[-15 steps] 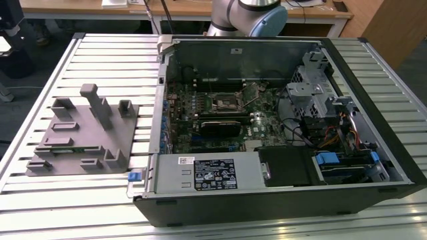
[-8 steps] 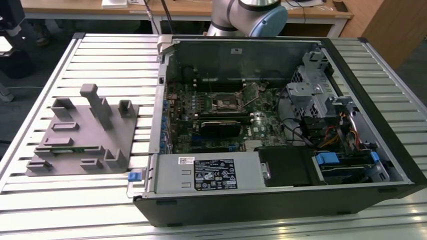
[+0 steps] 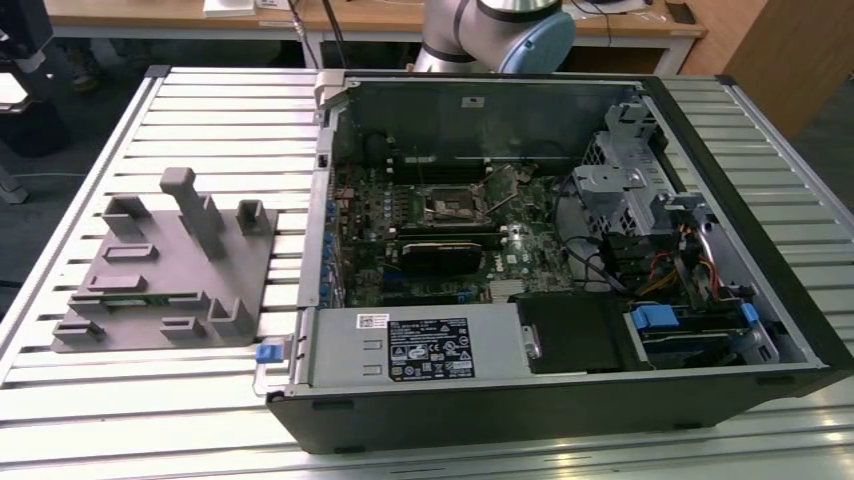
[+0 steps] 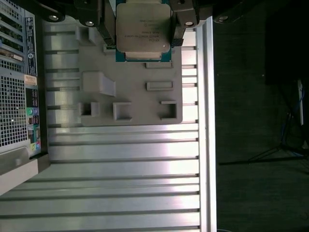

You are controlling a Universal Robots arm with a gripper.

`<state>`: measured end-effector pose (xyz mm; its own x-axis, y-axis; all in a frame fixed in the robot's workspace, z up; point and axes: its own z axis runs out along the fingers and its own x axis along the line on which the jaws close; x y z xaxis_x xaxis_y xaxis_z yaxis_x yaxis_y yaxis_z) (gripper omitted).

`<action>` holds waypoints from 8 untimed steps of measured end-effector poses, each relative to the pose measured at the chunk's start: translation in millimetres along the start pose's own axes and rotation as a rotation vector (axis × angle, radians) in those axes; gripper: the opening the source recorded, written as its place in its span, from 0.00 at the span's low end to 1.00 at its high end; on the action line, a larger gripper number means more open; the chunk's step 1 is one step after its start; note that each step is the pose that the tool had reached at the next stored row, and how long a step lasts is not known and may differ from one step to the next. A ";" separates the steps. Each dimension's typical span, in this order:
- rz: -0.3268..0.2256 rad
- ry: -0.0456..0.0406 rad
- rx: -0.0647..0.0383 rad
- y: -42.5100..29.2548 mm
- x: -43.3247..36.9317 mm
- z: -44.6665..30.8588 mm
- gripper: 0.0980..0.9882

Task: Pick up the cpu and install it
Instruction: 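Pick up the cpu and move it towards the insertion slot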

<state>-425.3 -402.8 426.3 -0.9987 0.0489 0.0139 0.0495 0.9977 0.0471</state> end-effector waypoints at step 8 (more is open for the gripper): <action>0.000 0.0001 0.000 0.3 -5.4 0.0 0.50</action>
<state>-419.9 -402.8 426.2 -0.9987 0.0489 0.0140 0.0495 0.9977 0.0471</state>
